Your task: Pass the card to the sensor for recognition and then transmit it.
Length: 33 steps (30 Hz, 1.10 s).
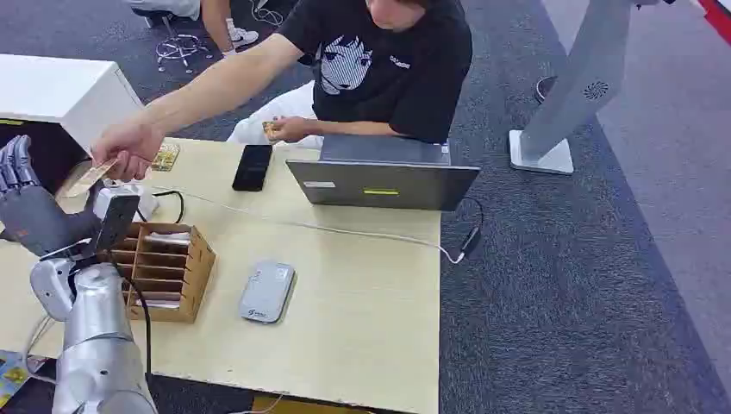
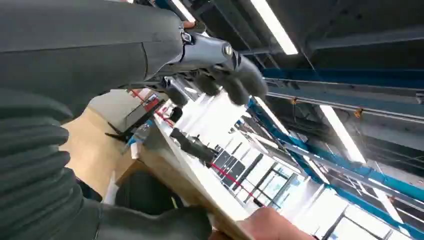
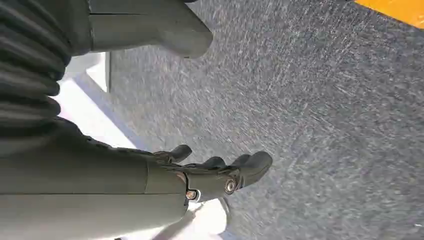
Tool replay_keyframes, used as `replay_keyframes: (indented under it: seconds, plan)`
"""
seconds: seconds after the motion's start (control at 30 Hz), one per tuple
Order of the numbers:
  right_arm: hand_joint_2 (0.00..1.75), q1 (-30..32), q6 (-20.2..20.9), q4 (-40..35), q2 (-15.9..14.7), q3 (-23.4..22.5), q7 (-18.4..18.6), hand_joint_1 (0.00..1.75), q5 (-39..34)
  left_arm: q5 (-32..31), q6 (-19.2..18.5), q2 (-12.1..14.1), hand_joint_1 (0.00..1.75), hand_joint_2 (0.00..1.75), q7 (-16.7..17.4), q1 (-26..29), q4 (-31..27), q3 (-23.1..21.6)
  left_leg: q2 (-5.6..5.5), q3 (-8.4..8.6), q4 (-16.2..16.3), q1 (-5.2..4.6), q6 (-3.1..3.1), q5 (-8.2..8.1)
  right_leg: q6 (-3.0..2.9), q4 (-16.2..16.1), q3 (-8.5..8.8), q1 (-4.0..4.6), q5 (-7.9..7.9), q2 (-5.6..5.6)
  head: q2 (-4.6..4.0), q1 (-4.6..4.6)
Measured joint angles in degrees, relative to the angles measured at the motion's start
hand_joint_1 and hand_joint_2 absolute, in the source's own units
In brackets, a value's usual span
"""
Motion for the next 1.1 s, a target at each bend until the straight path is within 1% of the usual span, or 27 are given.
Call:
replay_keyframes:
  seconds: [0.13, 0.17, 0.2, 0.5, 0.77, 1.0, 1.07, 1.1]
  plan:
    - [1.75, -0.01, -0.76, -0.09, 0.02, -1.33, 0.33, 0.00, -0.98, 0.30, 0.00, -0.26, 1.31, 1.75, -0.02, -0.10, 0.09, 0.00, 0.02, -0.01, 0.00, 0.00, 0.00, 0.00, 0.00, 0.00, 0.00, 0.00, 0.00, 0.01, 0.00, 0.00]
    - [1.75, -0.01, -0.81, -0.09, 0.02, -1.57, 0.33, 0.00, -1.00, 0.31, 0.00, -0.31, 1.47, 1.75, -0.02, -0.11, 0.11, 0.00, 0.02, -0.01, 0.00, 0.00, 0.00, 0.00, 0.00, 0.00, 0.00, 0.00, 0.00, 0.02, 0.00, 0.00]
    - [1.75, 0.00, -0.83, -0.11, 0.02, -1.72, 0.33, 0.00, -1.18, 0.30, 0.00, -0.37, 1.75, 1.75, -0.02, -0.12, 0.11, 0.00, 0.02, -0.01, 0.00, 0.00, 0.00, 0.00, 0.00, 0.00, 0.00, 0.00, 0.00, 0.02, 0.00, 0.00]
    - [1.75, -0.03, -1.88, -0.15, 0.22, -3.45, 0.48, 0.00, -2.35, 0.39, 0.00, -0.39, 1.75, 1.75, -0.02, -0.29, 0.22, 0.02, 0.01, -0.01, 0.00, 0.00, 0.00, 0.00, 0.00, 0.00, 0.00, 0.00, 0.00, 0.01, 0.00, 0.00]
    - [1.75, -0.01, -2.62, -0.15, 0.46, -5.11, -0.20, 0.00, -2.86, 3.45, 0.00, -0.48, 1.75, 1.75, -0.02, -0.07, 0.22, -0.19, 0.01, -0.01, 0.00, 0.00, 0.00, 0.00, 0.00, 0.00, -0.01, 0.00, 0.00, 0.01, 0.00, 0.00]
    - [1.75, -0.01, -2.82, -0.15, 0.68, -5.81, -0.24, 0.00, -2.93, 4.87, 0.00, -0.96, 1.75, 1.75, -0.11, 0.58, 0.22, -1.68, 0.02, -0.01, 0.00, 0.00, 0.00, 0.00, 0.00, 0.00, -0.01, 0.00, 0.00, 0.02, 0.00, 0.00]
    - [1.75, -0.01, -3.02, -0.15, 0.70, -5.99, -0.33, 0.00, -2.97, 5.99, 0.00, -1.14, 1.75, 1.75, -0.11, 1.10, 0.20, -2.82, 0.01, -0.01, 0.01, 0.00, 0.00, 0.00, 0.00, -0.01, -0.03, 0.00, 0.00, 0.01, 0.00, 0.00]
    - [1.75, -0.02, -3.12, -0.13, 0.70, -6.05, -0.39, 0.00, -3.15, 6.47, 0.00, -1.31, 1.75, 1.75, -0.09, 1.49, 0.11, -4.11, -0.01, -0.02, 0.02, 0.00, 0.00, 0.00, 0.00, -0.01, -0.02, 0.00, 0.00, -0.01, 0.00, 0.00]
